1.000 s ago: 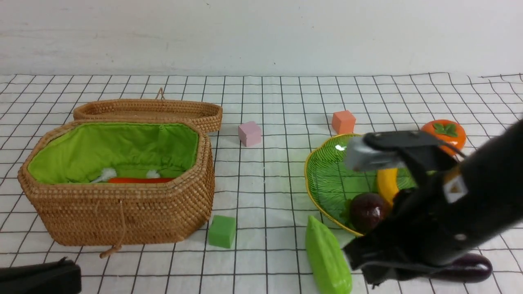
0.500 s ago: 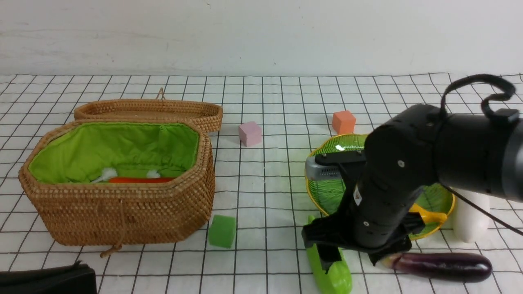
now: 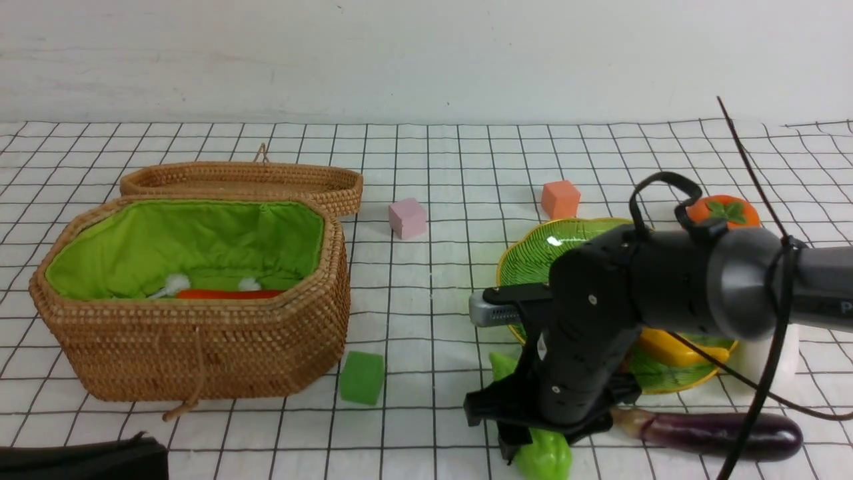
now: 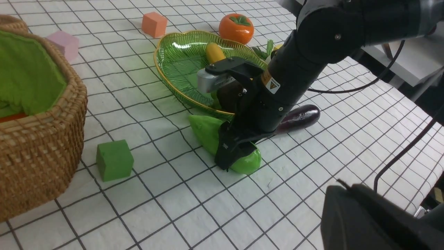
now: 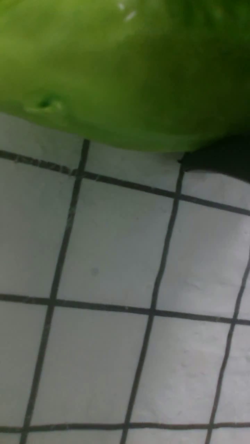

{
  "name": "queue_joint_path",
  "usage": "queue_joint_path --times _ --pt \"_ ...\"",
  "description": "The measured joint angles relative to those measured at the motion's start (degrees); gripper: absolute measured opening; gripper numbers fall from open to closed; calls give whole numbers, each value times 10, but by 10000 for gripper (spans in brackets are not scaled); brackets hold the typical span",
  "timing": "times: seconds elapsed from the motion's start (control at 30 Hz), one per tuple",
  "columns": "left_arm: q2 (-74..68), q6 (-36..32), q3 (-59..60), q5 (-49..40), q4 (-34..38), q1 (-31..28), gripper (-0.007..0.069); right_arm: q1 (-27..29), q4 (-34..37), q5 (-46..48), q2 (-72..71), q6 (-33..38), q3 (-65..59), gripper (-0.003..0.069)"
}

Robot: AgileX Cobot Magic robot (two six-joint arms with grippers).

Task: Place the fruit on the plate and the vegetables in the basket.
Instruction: Take a chayote with your right arm and place it on the basket on the left.

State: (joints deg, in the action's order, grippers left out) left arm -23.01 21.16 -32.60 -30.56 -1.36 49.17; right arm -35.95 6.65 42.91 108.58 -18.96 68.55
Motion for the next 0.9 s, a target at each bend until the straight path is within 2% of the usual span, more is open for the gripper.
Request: queue_joint_path --times 0.13,0.27,0.3,0.33,0.4,0.47,0.57,0.6,0.63,0.67,0.73,0.9 --pt "0 0 -1 -15 -15 0 -13 -2 7 11 0 48 3 445" --pt "0 10 -19 -62 -76 0 -13 -24 33 50 -21 95 15 445" --pt "0 31 -33 -90 -116 0 -13 -36 39 58 -42 103 31 445" --pt "0 35 -35 -94 -122 0 -13 -38 39 59 -45 103 34 445" --pt "0 102 -68 -139 -230 0 -13 -57 44 56 -88 133 96 445" --pt "0 133 -81 -154 -281 0 -13 -61 50 52 -96 163 135 445" --pt "1 246 -102 -192 -398 0 -13 -73 113 11 -86 304 260 445" --pt "1 251 -102 -195 -403 0 -13 -74 119 6 -80 313 267 445" --pt "1 283 -103 -204 -427 0 -13 -79 174 -13 -52 396 330 445" --pt "1 285 -103 -206 -428 0 -13 -79 174 -14 -48 396 330 445" --pt "1 295 -103 -212 -428 0 -13 -84 259 -34 26 520 425 445" --pt "1 295 -103 -212 -425 0 -13 -86 326 -54 162 666 550 445"
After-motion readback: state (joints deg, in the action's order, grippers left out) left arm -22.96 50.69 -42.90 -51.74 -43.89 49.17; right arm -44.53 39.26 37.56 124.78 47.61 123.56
